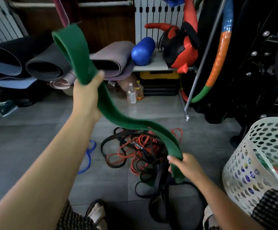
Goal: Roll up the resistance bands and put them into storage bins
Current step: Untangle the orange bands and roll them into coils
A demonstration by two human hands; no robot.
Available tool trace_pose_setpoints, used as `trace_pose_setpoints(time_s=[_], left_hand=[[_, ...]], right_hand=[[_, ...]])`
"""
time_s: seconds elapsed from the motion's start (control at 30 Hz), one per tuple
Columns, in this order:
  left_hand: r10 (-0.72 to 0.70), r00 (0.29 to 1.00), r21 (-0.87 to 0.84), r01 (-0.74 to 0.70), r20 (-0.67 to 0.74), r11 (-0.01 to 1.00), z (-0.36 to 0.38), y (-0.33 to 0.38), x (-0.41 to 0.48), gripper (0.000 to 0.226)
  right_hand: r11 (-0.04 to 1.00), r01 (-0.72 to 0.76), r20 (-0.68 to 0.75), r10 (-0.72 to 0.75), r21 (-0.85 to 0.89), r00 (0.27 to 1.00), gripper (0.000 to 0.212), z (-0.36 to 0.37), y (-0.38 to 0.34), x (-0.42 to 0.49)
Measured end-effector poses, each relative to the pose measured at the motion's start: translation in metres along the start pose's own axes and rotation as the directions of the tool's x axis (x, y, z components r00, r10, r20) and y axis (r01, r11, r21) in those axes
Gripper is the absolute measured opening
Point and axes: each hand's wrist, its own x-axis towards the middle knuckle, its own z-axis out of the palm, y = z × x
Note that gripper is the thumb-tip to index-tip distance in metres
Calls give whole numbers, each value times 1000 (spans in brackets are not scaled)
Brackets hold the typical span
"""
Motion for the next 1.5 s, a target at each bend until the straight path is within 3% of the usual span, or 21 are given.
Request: trace_pose_setpoints(time_s=[0.07, 0.17, 0.27, 0.3, 0.4, 0.43, 0.5, 0.57, 0.67, 0.87, 1.0, 1.13, 1.27, 1.5], left_hand=[[28, 999, 274, -19, -27, 962, -30, -36, 0, 29], [-155, 983, 373, 106, 102, 922, -49, -85, -22, 31], [-213, 933, 299, 124, 289, 946, -38, -111, -56, 16], [-231, 898, 240, 146, 374, 960, -31, -116, -66, 22], [-232, 773, 127, 195, 590, 973, -14, -128, -81, 74], [-226, 740, 110, 203, 634, 973, -8, -128, -84, 79], [-201, 718, 84, 195, 667, 977, 2, -128, -90, 58], [-204, 796, 52, 212, 570, 976, 7, -126, -96, 36], [-280, 863, 78, 273, 420, 959, 2, -128, -90, 29], [-451, 811, 186, 411, 374, 892, -12, -135, -94, 25], [-563, 784, 142, 546, 261, 826, -35, -135, -81, 13], [-573, 814, 178, 553, 96, 814, -66, -132, -47, 15], [-512, 859, 156, 508, -19, 847, -92, -120, 2, 19], [-404, 907, 196, 420, -117, 886, -119, -95, 115, 4]], right_hand=[[977, 45, -69, -32, 209, 997, 28, -22, -33, -2], [909, 180, -181, -119, 376, 976, 22, -45, -92, 2], [857, 292, -253, -197, 425, 947, 22, -53, -145, 6], [834, 306, -242, -214, 459, 946, 22, -54, -160, 6], [793, 330, -209, -257, 513, 944, 20, -49, -194, 10], [789, 333, -207, -263, 515, 942, 17, -44, -199, 12], [799, 307, -188, -244, 517, 951, 13, -33, -202, 16], [795, 269, -157, -218, 544, 963, 19, -28, -198, 19], [736, 192, -64, -200, 649, 978, 16, -35, -180, 19], [627, -6, 66, -73, 779, 995, 22, -25, -140, 24], [683, -118, 175, -14, 721, 985, 29, -3, -92, 30], [743, -387, 291, 265, 547, 919, 34, 39, -10, 32], [723, -570, 350, 456, 391, 818, 22, 78, 47, 26], [868, -491, 460, 468, -77, 754, 14, 139, 78, 65]])
